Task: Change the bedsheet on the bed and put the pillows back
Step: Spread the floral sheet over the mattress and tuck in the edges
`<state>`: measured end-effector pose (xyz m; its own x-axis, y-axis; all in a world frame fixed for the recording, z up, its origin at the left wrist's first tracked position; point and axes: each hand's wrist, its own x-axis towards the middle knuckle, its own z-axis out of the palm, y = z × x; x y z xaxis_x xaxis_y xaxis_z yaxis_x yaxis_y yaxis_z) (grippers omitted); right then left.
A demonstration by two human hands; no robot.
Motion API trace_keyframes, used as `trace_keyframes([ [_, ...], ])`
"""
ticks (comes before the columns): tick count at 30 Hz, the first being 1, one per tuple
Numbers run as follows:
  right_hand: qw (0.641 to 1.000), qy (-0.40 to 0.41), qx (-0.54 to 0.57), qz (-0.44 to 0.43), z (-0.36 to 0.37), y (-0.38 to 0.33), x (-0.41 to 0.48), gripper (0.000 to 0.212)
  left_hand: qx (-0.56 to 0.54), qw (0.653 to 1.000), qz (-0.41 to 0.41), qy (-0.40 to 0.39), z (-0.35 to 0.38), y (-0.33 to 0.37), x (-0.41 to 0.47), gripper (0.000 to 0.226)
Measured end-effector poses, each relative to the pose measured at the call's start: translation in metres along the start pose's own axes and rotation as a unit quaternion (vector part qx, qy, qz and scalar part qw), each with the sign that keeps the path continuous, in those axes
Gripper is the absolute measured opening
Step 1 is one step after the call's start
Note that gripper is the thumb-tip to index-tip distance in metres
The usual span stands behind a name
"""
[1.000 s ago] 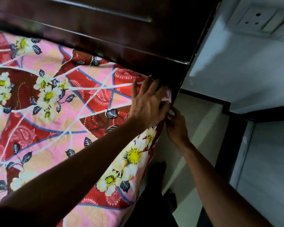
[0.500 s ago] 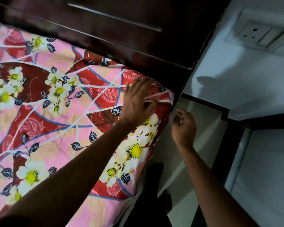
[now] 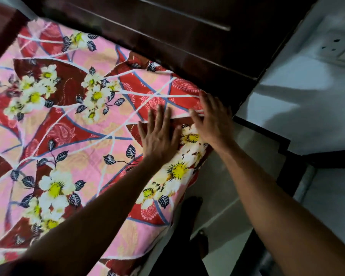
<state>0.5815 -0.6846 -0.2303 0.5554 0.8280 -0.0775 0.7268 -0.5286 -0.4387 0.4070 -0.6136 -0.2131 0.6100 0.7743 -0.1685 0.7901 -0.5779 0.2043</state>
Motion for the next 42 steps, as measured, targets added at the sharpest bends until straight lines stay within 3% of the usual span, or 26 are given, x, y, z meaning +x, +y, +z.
trace_keyframes([
  [3,1.000,-0.012,0.005,0.026,-0.010,0.001,-0.007,0.072,0.014,0.996,0.089,-0.012,0.011,0.017,-0.046,0.066],
  [6,0.998,0.058,0.000,-0.012,-0.018,-0.022,-0.024,0.062,-0.023,0.988,0.156,0.004,0.019,0.021,-0.098,0.062],
  [9,0.988,0.097,0.060,-0.102,-0.011,-0.062,-0.047,0.050,-0.081,0.989,0.108,0.056,0.014,0.004,-0.136,0.059],
  [12,0.980,0.066,0.061,-0.180,0.014,-0.098,-0.086,0.044,-0.088,0.991,0.023,0.094,0.005,-0.037,-0.170,0.055],
  [16,0.980,0.004,0.020,-0.196,0.038,-0.111,-0.129,0.041,-0.056,0.995,-0.069,0.052,-0.007,-0.106,-0.211,0.058],
  [22,0.992,-0.005,-0.010,-0.123,0.028,-0.101,-0.179,0.039,-0.064,0.998,-0.004,-0.003,-0.015,-0.154,-0.297,0.051],
  [27,0.988,-0.033,0.055,-0.139,0.020,-0.148,-0.238,0.026,-0.162,0.986,0.026,0.027,-0.021,-0.153,-0.367,0.028],
  [32,0.978,-0.087,0.073,-0.173,0.049,-0.230,-0.340,0.020,-0.359,0.914,-0.188,0.015,-0.032,-0.184,-0.454,0.027],
  [38,0.960,-0.205,0.156,-0.107,0.118,-0.347,-0.484,0.012,-0.390,0.880,-0.266,0.043,-0.040,-0.322,-0.607,0.017],
  [42,0.952,-0.239,0.140,-0.126,0.170,-0.445,-0.573,0.013,-0.386,0.854,-0.325,0.130,-0.073,-0.440,-0.734,0.017],
])
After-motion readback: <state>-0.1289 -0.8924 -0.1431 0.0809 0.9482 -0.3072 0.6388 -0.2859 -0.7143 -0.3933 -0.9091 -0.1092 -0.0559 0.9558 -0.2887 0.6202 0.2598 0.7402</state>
